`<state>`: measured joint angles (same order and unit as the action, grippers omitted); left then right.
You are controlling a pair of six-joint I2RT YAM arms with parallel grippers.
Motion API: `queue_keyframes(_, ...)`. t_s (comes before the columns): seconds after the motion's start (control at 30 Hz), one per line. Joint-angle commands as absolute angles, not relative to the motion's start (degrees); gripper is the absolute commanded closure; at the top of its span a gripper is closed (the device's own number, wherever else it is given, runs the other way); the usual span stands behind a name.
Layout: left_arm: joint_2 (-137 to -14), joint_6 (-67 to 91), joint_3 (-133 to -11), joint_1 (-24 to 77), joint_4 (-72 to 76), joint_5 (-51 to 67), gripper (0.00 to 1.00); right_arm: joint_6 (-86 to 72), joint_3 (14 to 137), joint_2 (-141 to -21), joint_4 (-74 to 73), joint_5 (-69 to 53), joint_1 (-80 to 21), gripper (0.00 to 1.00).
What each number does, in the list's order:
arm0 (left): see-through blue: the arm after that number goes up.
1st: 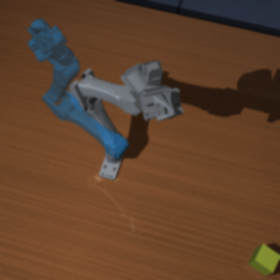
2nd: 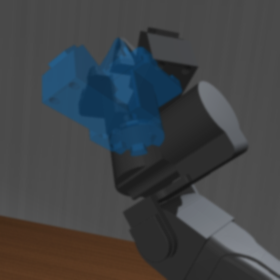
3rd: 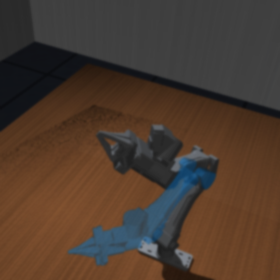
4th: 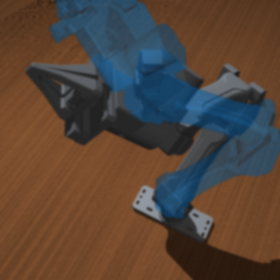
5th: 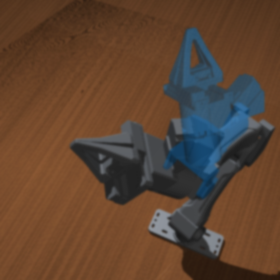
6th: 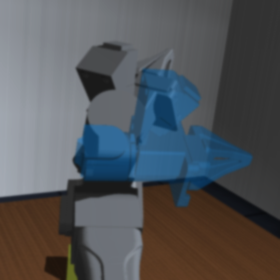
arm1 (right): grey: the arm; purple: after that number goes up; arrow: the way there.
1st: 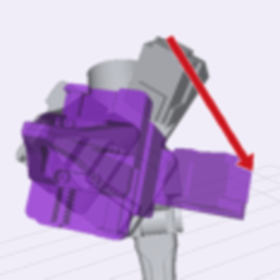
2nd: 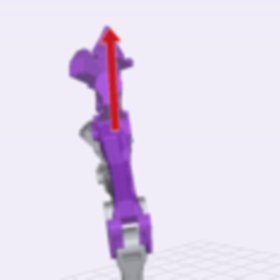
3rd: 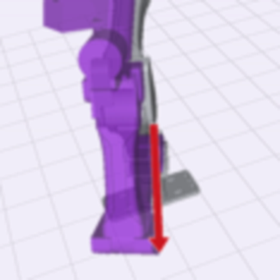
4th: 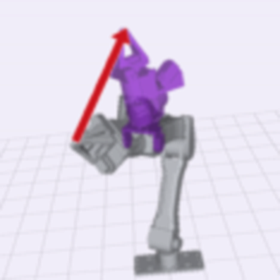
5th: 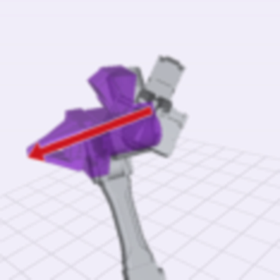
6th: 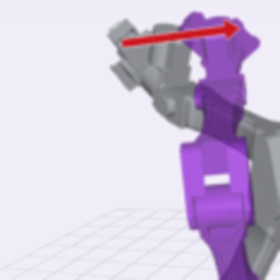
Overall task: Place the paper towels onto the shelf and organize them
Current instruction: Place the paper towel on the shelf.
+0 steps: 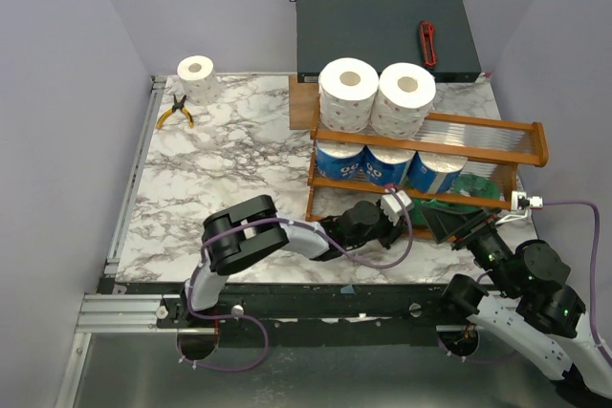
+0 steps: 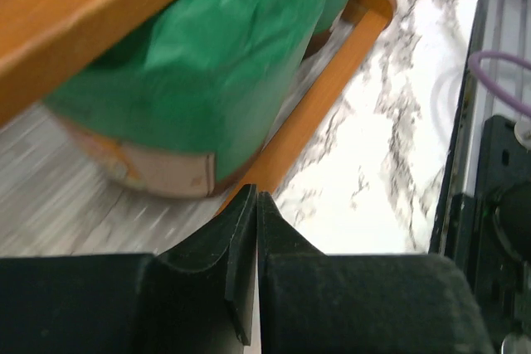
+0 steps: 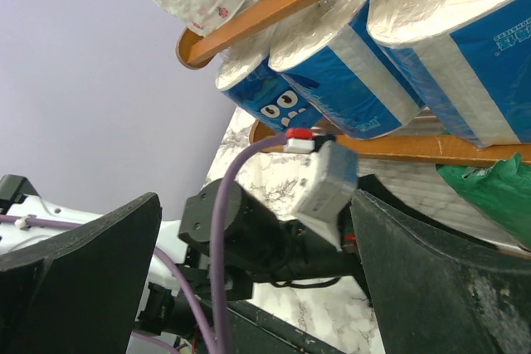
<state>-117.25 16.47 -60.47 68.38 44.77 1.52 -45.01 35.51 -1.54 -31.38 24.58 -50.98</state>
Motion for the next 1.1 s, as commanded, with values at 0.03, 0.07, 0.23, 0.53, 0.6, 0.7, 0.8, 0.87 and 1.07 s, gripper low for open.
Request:
queue_keyframes(0.03, -105.37, 14.57, -50.88, 69.55, 47.72, -3.09, 0.91, -44.72, 35.11, -0.93, -30.95, 24.07, -51.10, 0.00)
queue_keyframes(0.07, -103.28, 14.59, -48.89, 69.82, 47.61, -4.00, 0.90, -44.69, 35.15, -0.96, -30.94, 24.02, -51.12, 0.00)
queue_keyframes(0.23, -93.46, 15.83, -40.17, 71.25, 43.90, -9.44, 0.89, -44.71, 35.14, -0.80, -31.00, 24.06, -51.10, 0.00)
queue_keyframes(0.53, -75.55, 22.89, -40.22, 70.64, 11.15, -30.76, 0.72, -44.55, 35.03, -0.79, -30.72, 23.79, -51.07, 0.00)
queue_keyframes(0.6, -72.64, 24.38, -42.13, 69.55, 4.66, -34.90, 0.48, -44.39, 34.85, -0.79, -30.50, 23.73, -51.06, 0.00)
queue_keyframes(0.7, -67.88, 26.63, -43.51, 65.79, -1.43, -36.07, 0.32, -44.29, 34.86, -0.82, -30.33, 23.41, -51.11, 0.00)
queue_keyframes(0.8, -62.86, 30.38, -44.81, 59.85, -6.51, -33.96, 0.27, -44.29, 35.06, -0.76, -30.50, 23.07, -51.11, 0.00)
queue_keyframes(0.87, -59.75, 31.99, -45.25, 55.81, -9.24, -32.58, 0.27, -44.29, 35.15, -0.70, -30.60, 22.89, -51.10, 0.00)
queue_keyframes(1.07, -53.77, 37.87, -49.33, 41.23, -19.29, -28.50, 0.02, -44.24, 35.07, -0.72, -30.49, 22.70, -51.14, 0.00)
